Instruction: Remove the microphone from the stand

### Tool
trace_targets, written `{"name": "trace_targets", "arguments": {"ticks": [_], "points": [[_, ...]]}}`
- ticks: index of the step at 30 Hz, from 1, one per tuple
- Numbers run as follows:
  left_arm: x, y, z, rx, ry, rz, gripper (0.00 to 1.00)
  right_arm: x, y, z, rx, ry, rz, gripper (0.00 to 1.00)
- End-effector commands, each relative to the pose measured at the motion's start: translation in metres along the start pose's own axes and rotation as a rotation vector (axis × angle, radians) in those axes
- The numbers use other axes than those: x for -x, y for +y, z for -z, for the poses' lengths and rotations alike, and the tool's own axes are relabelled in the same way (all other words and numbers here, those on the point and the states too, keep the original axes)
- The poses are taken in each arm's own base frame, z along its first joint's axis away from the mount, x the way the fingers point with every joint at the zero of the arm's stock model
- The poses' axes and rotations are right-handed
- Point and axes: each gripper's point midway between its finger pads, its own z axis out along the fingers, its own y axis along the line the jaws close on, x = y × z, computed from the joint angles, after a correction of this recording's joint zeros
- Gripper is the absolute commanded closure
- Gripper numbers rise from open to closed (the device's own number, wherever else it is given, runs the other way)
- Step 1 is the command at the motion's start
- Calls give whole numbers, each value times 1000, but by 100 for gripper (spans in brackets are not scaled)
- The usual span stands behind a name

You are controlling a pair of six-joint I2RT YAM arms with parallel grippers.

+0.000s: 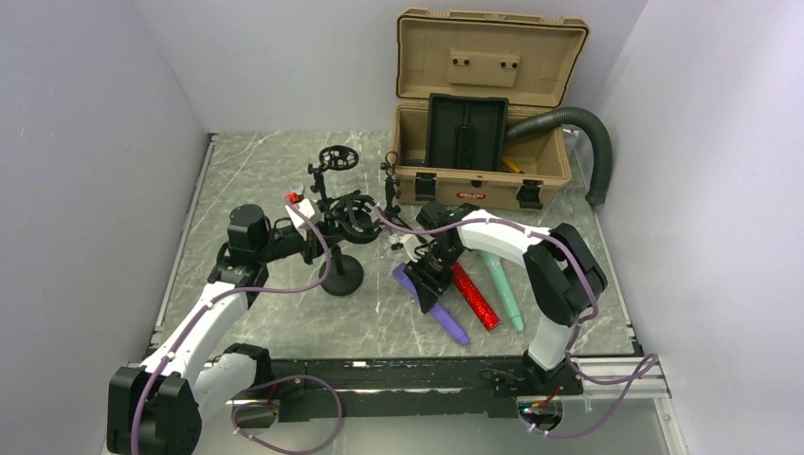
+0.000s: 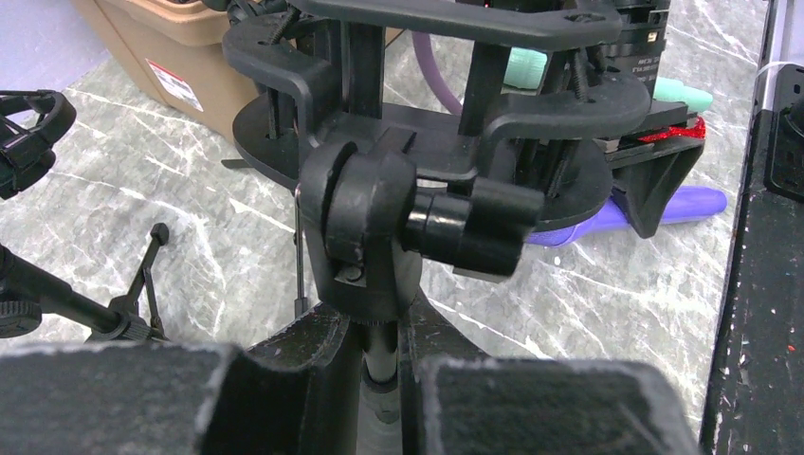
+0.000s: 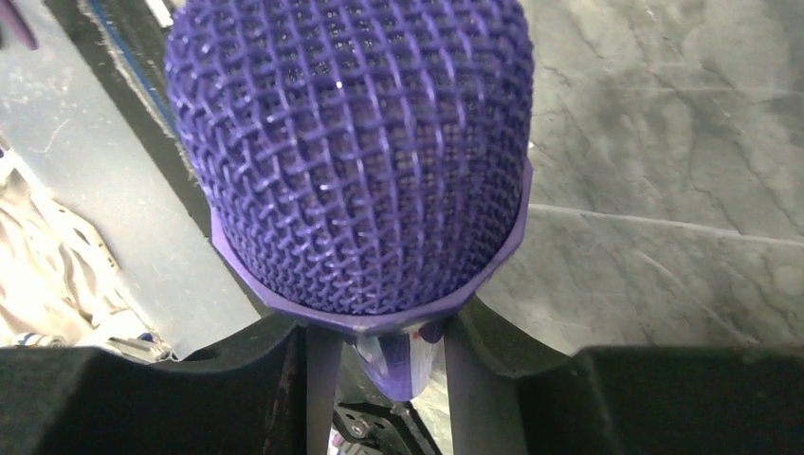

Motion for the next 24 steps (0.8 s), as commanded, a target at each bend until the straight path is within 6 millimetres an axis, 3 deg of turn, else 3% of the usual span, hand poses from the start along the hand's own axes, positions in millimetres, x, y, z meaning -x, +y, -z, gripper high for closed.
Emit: {"name": "trace_targets", "arguments": {"ticks": [1, 11, 16, 24], "points": [[24, 9, 2, 19, -48, -86, 100, 6, -16, 1, -82, 2, -42, 100], [27, 9, 4, 21, -49, -87, 100, -5, -41, -6, -154, 55, -123, 100], [27, 8, 5, 21, -45, -90, 100, -9, -59, -1, -146, 36, -209, 100], [25, 3, 4, -9, -55, -108, 100, -10, -69, 5, -172, 20, -240, 95]]}}
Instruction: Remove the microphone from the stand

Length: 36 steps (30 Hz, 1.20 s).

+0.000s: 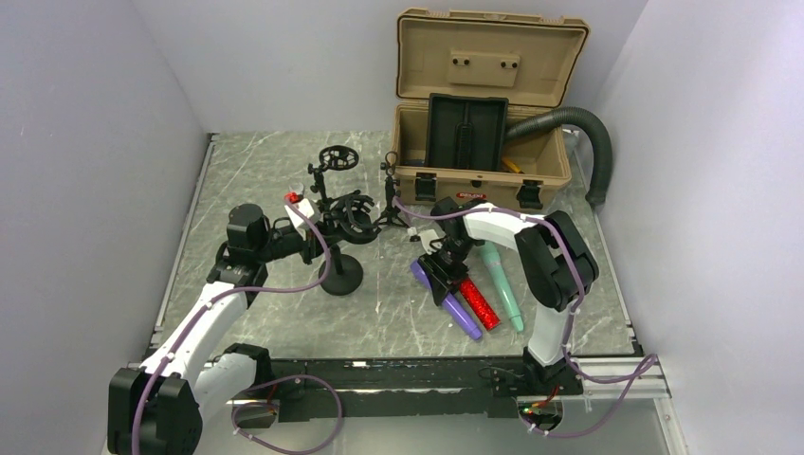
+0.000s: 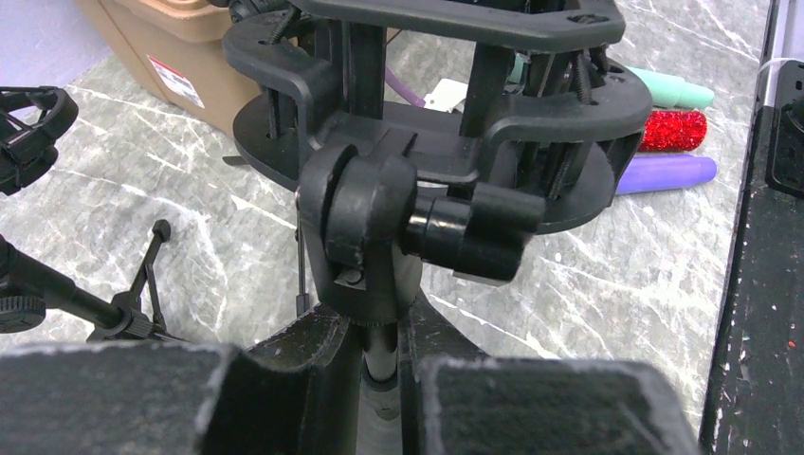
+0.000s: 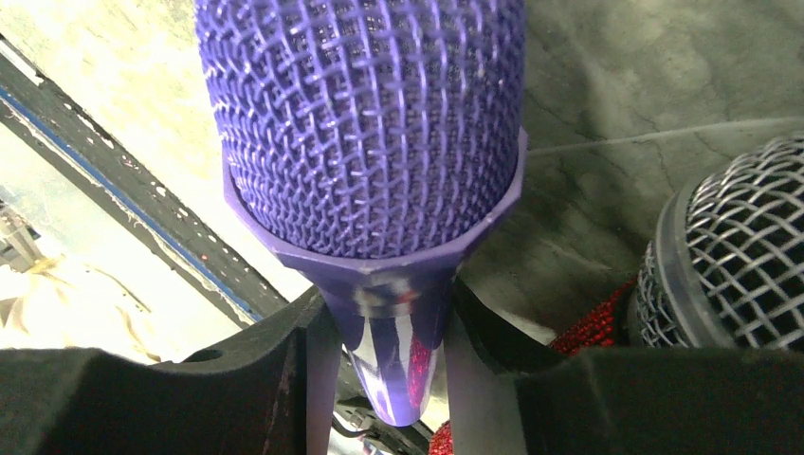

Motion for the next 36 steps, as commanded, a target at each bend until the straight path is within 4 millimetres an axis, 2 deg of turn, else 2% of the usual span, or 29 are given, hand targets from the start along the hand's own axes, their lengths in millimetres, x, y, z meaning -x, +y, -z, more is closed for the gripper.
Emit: {"name": "trace_targets", "arguments": {"ticks": [1, 15, 20, 24, 29, 36], "points": [[25, 0, 2, -22, -64, -115, 100, 14, -10, 5, -50, -45, 11, 93], [19, -17, 0, -122, -92, -125, 100, 16, -23, 14, -82, -62, -33, 80], [19, -21, 0, -146, -97, -111, 100, 17, -15, 16, -46, -71, -19, 71], [20, -23, 0, -157, -100, -101, 100, 20, -10, 21, -34, -90, -1, 58], [20, -25, 0, -168, -104, -94, 100, 24, -5, 31, -38, -125, 21, 46], [20, -27, 0, -178, -106, -86, 100, 28, 4, 45, -38, -174, 62, 36]]}}
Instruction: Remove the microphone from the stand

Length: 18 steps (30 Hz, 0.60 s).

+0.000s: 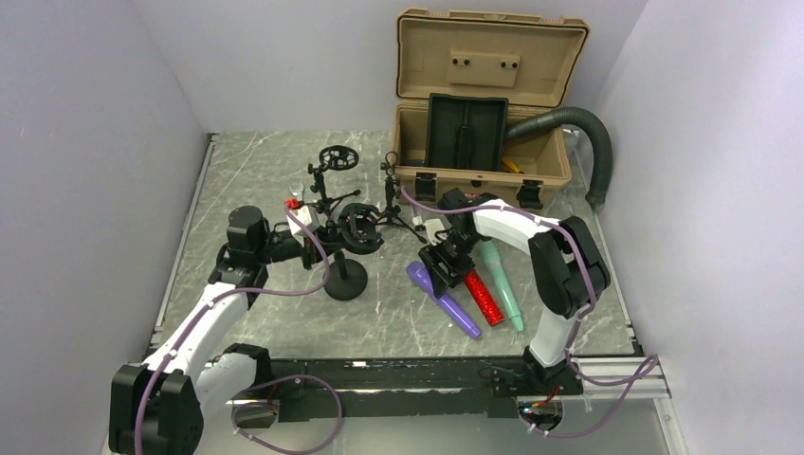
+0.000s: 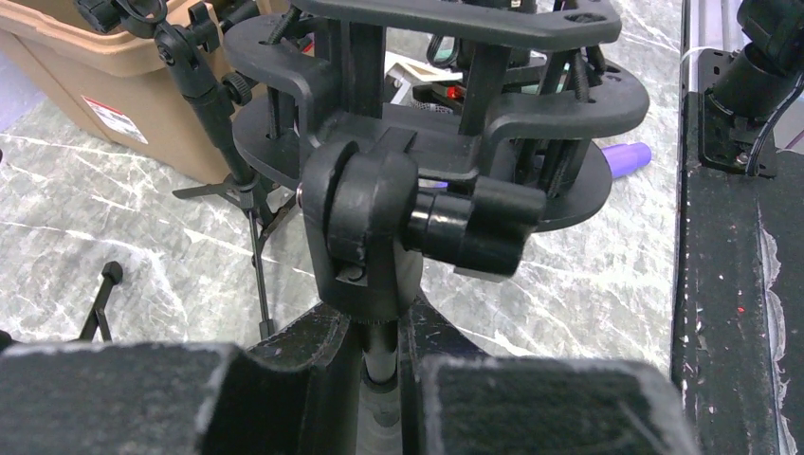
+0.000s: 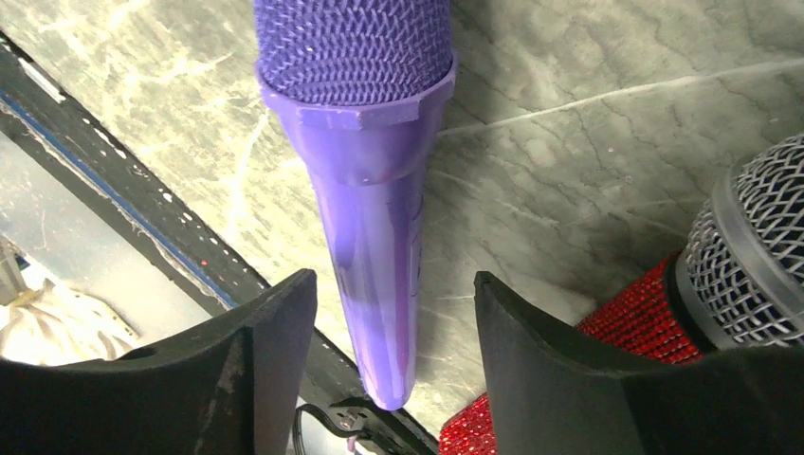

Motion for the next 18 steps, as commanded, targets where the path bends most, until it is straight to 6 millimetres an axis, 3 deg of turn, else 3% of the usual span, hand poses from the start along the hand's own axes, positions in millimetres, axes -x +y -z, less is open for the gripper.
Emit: {"name": "trace_targets", "arguments": {"ticks": [1, 14, 18], "points": [[20, -4, -1, -44, -61, -65, 100, 21, 12, 25, 2, -106, 68, 33], [21, -7, -2, -59, -67, -49, 100, 29, 42, 52, 89, -190, 168, 28], [28, -11, -2, -88, -87, -24, 100, 46, 54, 71, 95, -304, 260, 28]]}}
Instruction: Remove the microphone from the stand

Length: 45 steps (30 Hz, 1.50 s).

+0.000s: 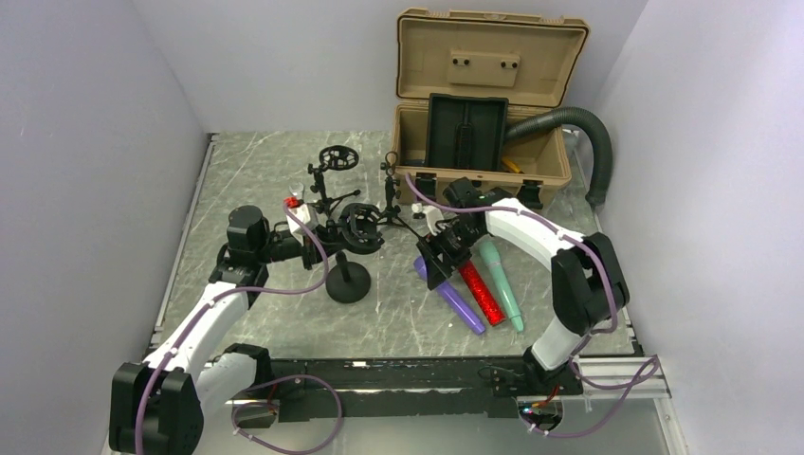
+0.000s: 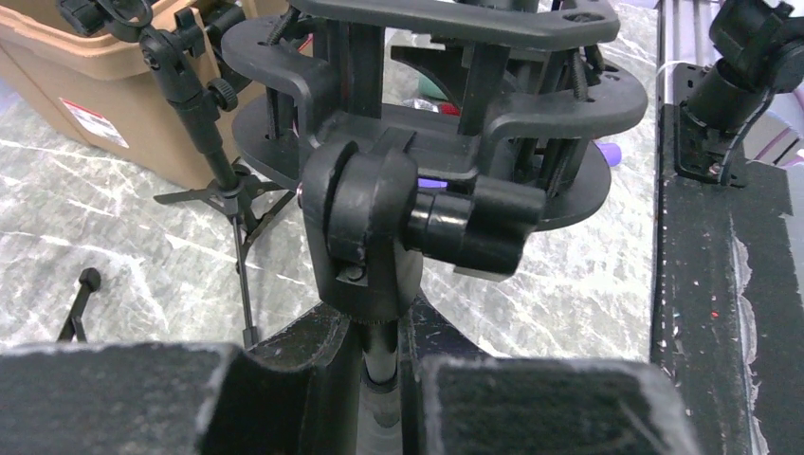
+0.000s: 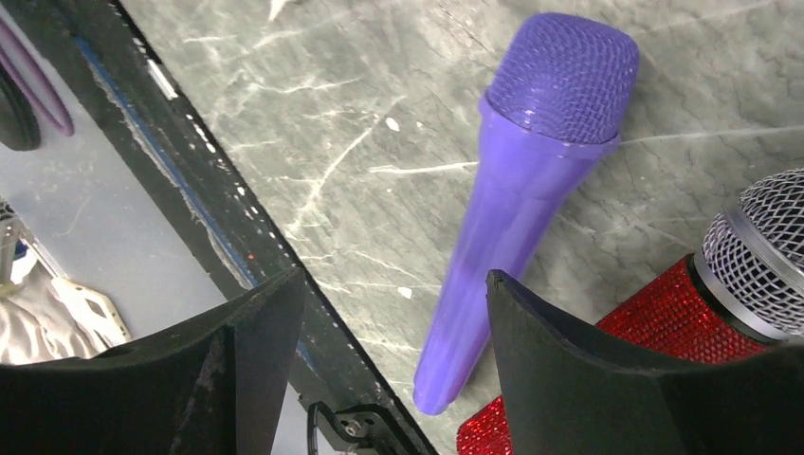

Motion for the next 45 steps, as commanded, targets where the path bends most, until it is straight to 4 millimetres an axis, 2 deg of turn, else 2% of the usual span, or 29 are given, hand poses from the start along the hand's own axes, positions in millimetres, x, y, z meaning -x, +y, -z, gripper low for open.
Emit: {"name": "trace_targets", "arguments": {"ticks": [1, 6, 10, 13, 21, 30, 39, 45], "points": [[29, -11, -2, -82, -81, -33, 100, 42, 27, 36, 32, -198, 177, 28], [42, -15, -3, -124, -105, 25, 100, 82, 63, 77, 58, -476, 452, 27], [53, -15, -5, -147, -130, 49, 100, 101, 93, 99, 123, -659, 619, 27], [65, -15, -7, -165, -154, 82, 100, 108, 108, 105, 186, -728, 681, 27], [101, -12, -7, -182, -224, 134, 100, 117, 118, 90, 276, -744, 734, 28], [147, -7, -6, -184, -306, 199, 100, 139, 141, 85, 311, -768, 783, 28], [164, -10, -5, -209, -377, 270, 100, 148, 156, 67, 374, -771, 767, 32], [168, -14, -6, -227, -403, 292, 100, 151, 156, 60, 380, -772, 751, 35]]}}
